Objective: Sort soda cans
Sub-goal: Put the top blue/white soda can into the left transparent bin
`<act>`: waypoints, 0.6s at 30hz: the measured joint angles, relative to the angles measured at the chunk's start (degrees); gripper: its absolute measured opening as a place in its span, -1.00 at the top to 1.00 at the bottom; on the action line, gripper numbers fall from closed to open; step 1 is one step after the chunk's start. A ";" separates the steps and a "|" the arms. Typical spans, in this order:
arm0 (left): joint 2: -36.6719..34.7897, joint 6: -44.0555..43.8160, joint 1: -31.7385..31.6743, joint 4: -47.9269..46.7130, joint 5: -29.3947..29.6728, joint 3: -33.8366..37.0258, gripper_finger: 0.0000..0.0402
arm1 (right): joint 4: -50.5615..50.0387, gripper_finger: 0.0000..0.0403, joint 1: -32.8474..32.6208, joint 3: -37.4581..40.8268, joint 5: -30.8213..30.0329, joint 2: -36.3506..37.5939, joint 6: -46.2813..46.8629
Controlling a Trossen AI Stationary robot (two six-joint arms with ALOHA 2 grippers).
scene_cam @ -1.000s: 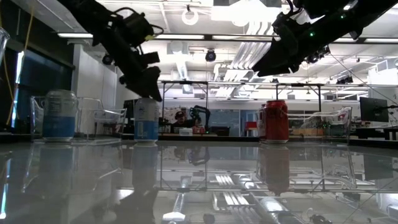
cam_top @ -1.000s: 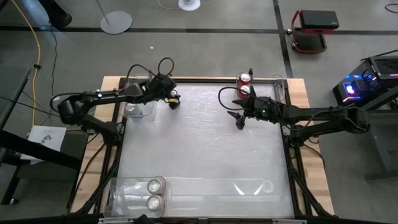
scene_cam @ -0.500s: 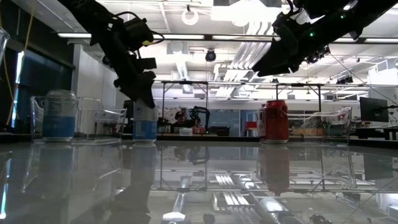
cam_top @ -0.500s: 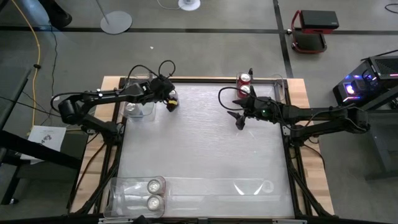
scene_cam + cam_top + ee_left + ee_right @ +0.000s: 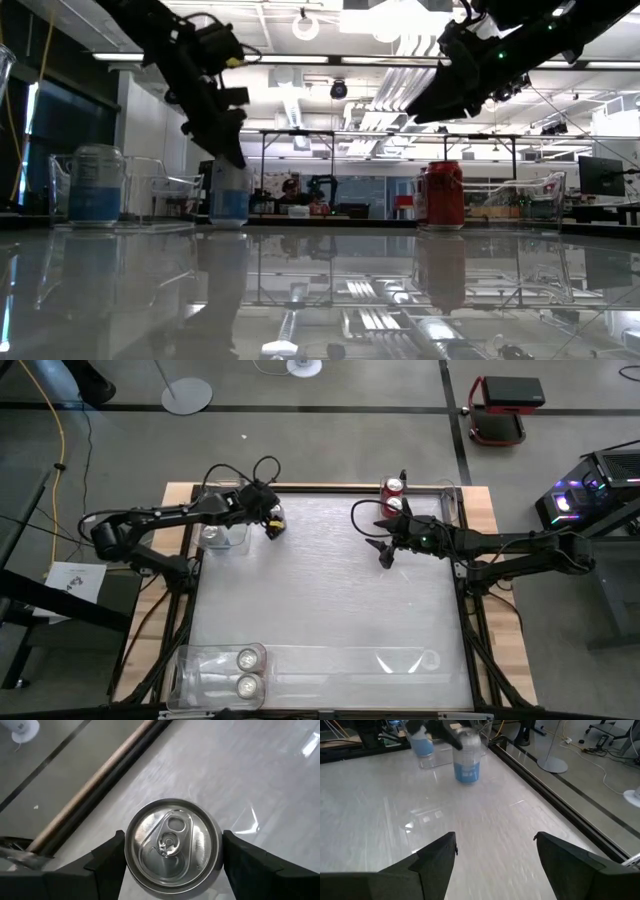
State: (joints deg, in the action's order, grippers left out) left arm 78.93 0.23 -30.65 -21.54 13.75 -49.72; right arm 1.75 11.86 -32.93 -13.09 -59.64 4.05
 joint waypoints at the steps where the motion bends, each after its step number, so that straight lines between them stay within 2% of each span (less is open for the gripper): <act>1: -0.60 0.02 0.05 -0.41 0.03 -0.47 -0.33 | -0.18 -0.34 -0.01 0.00 -0.01 0.00 0.01; 5: -3.48 0.85 0.55 -1.17 0.14 -2.58 -0.34 | -0.41 -0.34 -0.01 0.00 -0.01 0.00 -0.01; 11: -8.35 0.12 2.20 -7.11 0.73 -7.31 -0.35 | -0.47 -0.34 0.00 0.00 -0.01 0.00 -0.17; 18: -12.70 -1.12 5.18 -20.25 10.39 -16.43 -0.35 | -0.46 -0.34 -0.02 0.00 -0.06 0.00 -1.39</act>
State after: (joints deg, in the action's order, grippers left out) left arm 66.22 -0.89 -25.48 -41.78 24.14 -66.15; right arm 1.29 11.84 -32.93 -13.15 -59.64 2.65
